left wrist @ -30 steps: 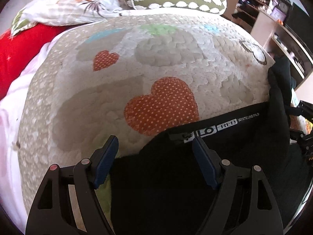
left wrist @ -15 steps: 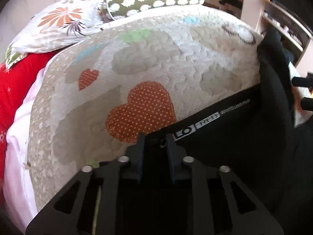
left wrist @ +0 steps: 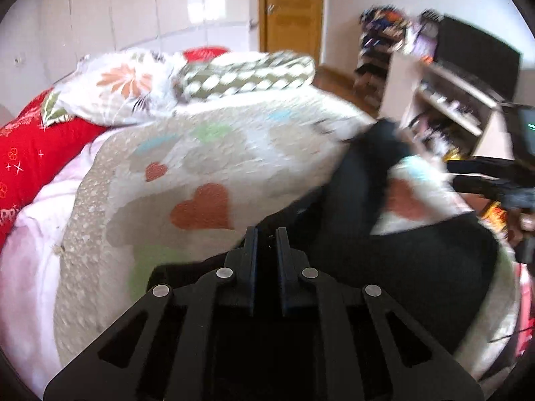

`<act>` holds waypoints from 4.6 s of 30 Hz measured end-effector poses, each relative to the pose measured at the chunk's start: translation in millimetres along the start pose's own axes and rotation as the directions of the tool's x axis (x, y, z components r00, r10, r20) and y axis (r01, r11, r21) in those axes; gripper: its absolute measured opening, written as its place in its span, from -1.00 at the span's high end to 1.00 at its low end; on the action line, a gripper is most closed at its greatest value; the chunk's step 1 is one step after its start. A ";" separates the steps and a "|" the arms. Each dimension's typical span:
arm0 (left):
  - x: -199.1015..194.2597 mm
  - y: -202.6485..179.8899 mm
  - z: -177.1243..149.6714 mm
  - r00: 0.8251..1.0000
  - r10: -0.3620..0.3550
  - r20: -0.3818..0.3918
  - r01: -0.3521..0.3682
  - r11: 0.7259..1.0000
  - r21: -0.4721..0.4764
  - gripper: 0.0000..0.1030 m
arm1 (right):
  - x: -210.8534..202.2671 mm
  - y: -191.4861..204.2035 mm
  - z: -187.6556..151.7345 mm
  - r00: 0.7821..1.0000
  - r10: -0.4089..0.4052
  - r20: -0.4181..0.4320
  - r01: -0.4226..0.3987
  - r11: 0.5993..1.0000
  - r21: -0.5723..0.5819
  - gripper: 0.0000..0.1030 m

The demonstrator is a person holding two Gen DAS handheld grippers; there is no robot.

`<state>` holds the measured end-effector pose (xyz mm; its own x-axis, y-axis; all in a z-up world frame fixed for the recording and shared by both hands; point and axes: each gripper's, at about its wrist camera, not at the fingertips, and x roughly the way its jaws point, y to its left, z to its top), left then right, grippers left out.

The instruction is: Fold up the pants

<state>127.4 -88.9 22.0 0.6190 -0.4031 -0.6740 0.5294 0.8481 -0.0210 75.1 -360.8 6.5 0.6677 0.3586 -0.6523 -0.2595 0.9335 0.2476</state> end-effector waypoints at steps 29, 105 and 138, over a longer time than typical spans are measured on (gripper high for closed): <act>-50.5 -79.7 -120.4 0.987 -0.161 -0.022 0.157 0.981 -0.112 0.83 | 46.4 -142.0 -25.2 0.999 0.039 0.015 -0.041 0.876 0.480 -0.24; -80.7 58.0 -108.3 0.995 0.092 -0.047 -0.103 0.892 -0.440 0.27 | 81.4 64.9 -31.5 0.997 0.055 -0.045 -0.057 0.997 -0.046 -0.10; -58.8 1.7 -130.5 0.985 0.090 -0.149 -0.148 0.879 -0.452 0.27 | -66.1 -61.8 -142.7 0.990 -0.140 -0.017 0.140 0.966 0.217 0.84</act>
<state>16.2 -18.9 -34.8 0.5708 -0.2697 -0.7755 0.1114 0.9612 -0.2523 -52.6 -442.8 -67.9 0.6853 0.2242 -0.6929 -0.0054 0.9530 0.3031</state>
